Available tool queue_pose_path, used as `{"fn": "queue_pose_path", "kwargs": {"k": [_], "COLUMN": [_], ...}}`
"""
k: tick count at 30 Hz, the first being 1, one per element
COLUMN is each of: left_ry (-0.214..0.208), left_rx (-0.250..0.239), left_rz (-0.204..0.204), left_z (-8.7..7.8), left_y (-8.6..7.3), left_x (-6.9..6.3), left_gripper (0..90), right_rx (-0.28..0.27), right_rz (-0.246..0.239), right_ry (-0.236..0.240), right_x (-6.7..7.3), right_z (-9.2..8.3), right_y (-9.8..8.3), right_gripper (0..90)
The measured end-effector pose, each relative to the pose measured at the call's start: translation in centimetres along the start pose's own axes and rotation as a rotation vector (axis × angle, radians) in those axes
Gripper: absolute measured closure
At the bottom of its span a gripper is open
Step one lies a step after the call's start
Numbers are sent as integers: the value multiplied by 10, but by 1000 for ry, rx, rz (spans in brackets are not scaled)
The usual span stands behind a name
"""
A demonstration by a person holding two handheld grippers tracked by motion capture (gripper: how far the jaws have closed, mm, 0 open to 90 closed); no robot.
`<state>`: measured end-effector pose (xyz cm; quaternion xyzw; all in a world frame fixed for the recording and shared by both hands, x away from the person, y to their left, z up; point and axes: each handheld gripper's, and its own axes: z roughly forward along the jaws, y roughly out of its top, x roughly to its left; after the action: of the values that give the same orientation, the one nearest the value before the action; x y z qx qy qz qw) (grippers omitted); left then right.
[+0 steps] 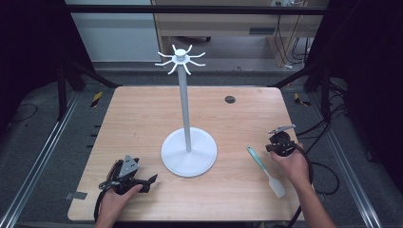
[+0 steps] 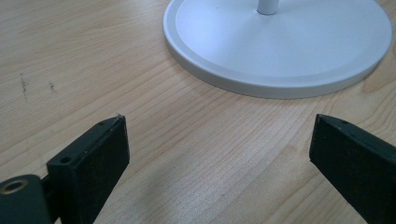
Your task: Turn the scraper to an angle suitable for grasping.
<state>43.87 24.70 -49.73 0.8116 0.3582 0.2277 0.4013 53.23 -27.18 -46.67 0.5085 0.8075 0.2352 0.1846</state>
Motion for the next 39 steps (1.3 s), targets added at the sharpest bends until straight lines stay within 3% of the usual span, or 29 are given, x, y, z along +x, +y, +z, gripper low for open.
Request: {"fn": "queue_pose_path", "kwargs": {"k": [19,39], "left_ry": [4,8], "left_rx": [7,8], "left_rz": [0,-2], "left_z": [0,-1], "left_y": [0,-1], "left_x": [1,2], "left_gripper": [46,46], "right_rx": [43,66], "right_rz": [-16,-26], "right_ry": [21,44], "right_x": [3,12], "right_z": [15,18], "right_y": [9,12], "right_gripper": [900,900]}}
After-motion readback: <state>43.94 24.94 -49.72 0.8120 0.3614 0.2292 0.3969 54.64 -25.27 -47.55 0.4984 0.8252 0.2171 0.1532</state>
